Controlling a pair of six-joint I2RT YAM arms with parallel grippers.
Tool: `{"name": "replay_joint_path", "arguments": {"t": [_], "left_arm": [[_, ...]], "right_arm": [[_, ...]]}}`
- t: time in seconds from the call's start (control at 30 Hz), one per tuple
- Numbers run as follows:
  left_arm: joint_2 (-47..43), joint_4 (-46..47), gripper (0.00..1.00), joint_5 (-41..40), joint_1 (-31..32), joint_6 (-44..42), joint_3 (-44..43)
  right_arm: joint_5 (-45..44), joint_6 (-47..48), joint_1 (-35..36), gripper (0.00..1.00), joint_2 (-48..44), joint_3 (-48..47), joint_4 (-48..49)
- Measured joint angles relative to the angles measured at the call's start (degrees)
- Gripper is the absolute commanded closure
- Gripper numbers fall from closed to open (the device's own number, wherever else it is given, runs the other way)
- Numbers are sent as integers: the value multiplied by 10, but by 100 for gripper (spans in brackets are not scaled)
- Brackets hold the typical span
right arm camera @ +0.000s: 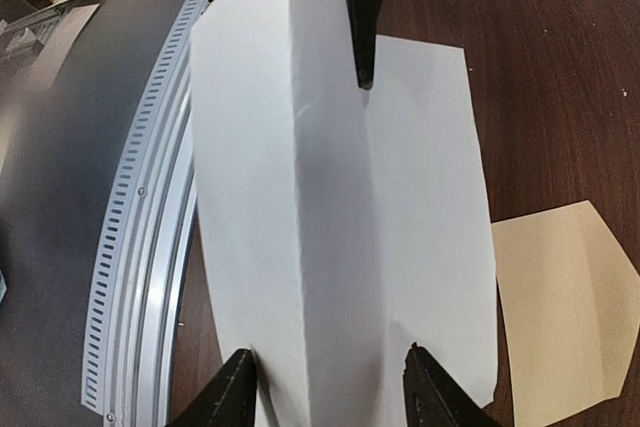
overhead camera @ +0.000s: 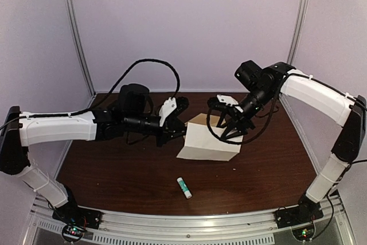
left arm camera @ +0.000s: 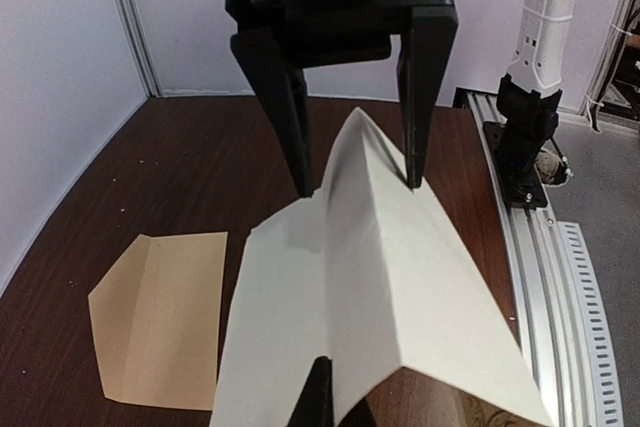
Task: Place the letter into the envelope and seal it
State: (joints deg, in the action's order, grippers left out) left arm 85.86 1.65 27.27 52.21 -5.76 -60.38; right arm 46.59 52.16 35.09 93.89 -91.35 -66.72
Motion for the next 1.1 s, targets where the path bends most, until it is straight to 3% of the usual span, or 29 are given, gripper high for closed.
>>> {"name": "replay_joint_path", "arguments": {"t": [0.27,0.7,1.0,1.03,1.1], "left_arm": [[-11,0,100,-3,0,-4,0],[-11,-3,100,-7,0,-9,-1],[-10,-16,100,-10,1,-13,-3],[-11,-18,98,-11,2,-13,-3],[-10,-19,82,-16,2,-13,-4]], "right_arm": [[9,2,6,78,34,-5,-31],[14,1,7,72,35,-29,-56],[12,-1,12,97,35,-39,-70],[11,-1,13,99,35,-39,-71],[11,-1,14,100,35,-39,-72]]}}
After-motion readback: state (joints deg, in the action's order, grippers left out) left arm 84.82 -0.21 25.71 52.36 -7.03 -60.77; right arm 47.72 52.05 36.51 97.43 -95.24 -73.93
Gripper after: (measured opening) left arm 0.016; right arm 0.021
